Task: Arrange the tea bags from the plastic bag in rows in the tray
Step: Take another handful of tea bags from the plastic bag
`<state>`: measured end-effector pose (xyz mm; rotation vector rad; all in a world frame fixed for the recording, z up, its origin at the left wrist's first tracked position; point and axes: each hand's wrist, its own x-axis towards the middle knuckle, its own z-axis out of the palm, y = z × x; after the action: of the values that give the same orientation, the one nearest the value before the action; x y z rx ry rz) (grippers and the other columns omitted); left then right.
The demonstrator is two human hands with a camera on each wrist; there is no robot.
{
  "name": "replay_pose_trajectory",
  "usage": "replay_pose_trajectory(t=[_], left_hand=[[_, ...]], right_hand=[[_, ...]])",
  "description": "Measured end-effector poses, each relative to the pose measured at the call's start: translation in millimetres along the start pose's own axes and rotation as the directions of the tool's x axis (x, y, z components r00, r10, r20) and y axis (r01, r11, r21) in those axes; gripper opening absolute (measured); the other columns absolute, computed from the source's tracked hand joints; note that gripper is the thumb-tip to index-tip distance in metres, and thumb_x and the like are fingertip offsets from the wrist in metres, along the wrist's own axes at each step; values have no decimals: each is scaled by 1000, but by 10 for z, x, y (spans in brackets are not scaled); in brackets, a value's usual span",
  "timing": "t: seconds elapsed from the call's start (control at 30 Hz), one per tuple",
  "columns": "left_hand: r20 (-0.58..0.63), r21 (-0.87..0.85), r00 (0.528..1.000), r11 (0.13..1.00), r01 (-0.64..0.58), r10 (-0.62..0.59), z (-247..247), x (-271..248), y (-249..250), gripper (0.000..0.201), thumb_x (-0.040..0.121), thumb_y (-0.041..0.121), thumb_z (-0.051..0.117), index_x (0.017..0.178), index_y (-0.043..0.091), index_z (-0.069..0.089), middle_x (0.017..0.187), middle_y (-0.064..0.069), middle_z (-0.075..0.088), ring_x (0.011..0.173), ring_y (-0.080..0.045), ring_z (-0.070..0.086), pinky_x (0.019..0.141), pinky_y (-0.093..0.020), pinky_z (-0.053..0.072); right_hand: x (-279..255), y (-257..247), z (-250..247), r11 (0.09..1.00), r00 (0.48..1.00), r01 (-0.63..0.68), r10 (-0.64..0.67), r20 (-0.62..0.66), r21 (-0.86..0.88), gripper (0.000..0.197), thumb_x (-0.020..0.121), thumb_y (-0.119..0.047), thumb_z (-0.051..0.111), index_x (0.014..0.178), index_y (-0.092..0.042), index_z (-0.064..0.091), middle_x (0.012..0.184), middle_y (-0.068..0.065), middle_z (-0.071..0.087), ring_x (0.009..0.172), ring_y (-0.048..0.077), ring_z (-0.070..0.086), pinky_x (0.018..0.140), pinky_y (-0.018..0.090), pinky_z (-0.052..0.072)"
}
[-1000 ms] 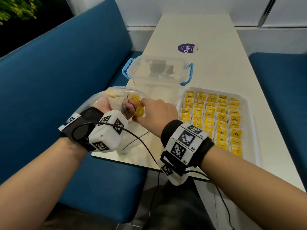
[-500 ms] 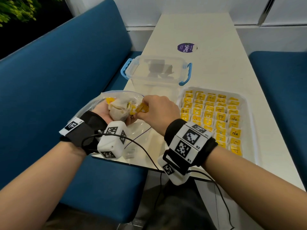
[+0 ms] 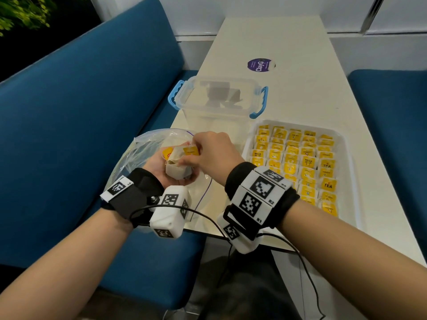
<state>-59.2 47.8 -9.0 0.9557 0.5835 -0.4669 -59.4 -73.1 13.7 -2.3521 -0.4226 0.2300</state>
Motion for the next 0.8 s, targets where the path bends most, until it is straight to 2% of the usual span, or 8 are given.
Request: replay_pose_trajectory(t=[0.13, 0.23, 0.3, 0.4, 0.47, 0.53, 0.7, 0.8], left_hand=[[-24, -27, 999, 999, -36, 35, -111, 91, -35, 26, 66, 18, 49, 56, 7, 71, 60, -8, 67, 47, -20, 64, 50, -27, 54], [27, 6, 998, 999, -54, 54, -66, 39, -50, 10, 45, 16, 61, 44, 8, 67, 52, -5, 64, 40, -17, 61, 40, -23, 52], [64, 26, 996, 998, -60, 58, -55, 43, -50, 17, 54, 21, 63, 42, 10, 66, 50, -2, 63, 40, -15, 60, 40, -19, 50], [105, -10, 994, 1000, -10, 11, -122, 71, -23, 39, 77, 45, 61, 61, 10, 71, 65, -2, 66, 57, -16, 65, 58, -23, 55], [180, -10, 984, 1000, 8, -6, -151, 49, -25, 49, 50, 44, 85, 82, 10, 71, 81, -5, 67, 75, -19, 65, 72, -31, 55], [224, 2, 974, 1000, 6, -6, -186, 57, -34, 70, 31, 35, 94, 92, 12, 67, 87, -6, 66, 83, -21, 62, 75, -34, 55], [153, 21, 988, 1000, -11, 7, -107, 85, -26, 29, 68, 30, 72, 92, 15, 65, 86, -2, 62, 78, -13, 56, 67, -23, 53], [134, -52, 990, 998, 45, -38, -78, 108, -23, 18, 68, 28, 68, 76, 12, 72, 76, -1, 66, 71, -10, 58, 65, -16, 48]], right_hand=[[-14, 11, -21, 999, 999, 35, -35, -1, 24, 27, 89, -24, 57, 67, -17, 45, 63, -4, 42, 75, 18, 43, 52, 11, 27], [-65, -20, -34, 998, 999, 38, -40, 28, 58, 13, 91, -14, 48, 96, -6, 56, 79, 4, 51, 80, 20, 46, 53, 20, 33], [-83, -40, -21, 999, 998, 34, -35, 55, 35, 19, 91, -12, 45, 106, -3, 54, 94, 12, 56, 84, 21, 47, 65, 22, 35], [-56, -53, 24, 999, 999, 11, -10, 42, -43, 15, 93, -14, 44, 82, -10, 53, 96, 15, 56, 81, 22, 45, 69, 24, 32], [-19, -47, 41, 997, 999, -23, 25, 25, -74, 32, 93, -16, 47, 62, -19, 41, 87, 13, 52, 77, 23, 46, 65, 25, 32], [7, -40, 36, 998, 999, -37, 37, -7, -58, 29, 92, -15, 49, 62, -15, 50, 83, 11, 52, 75, 24, 50, 60, 25, 34], [23, -42, 60, 997, 998, -51, 49, -31, -59, 19, 88, -24, 58, 73, -14, 53, 85, 9, 54, 77, 21, 49, 63, 23, 35], [-17, -60, 79, 998, 996, -61, 61, -63, 14, 25, 86, -29, 62, 101, -11, 56, 97, 9, 57, 87, 23, 52, 70, 24, 35]])
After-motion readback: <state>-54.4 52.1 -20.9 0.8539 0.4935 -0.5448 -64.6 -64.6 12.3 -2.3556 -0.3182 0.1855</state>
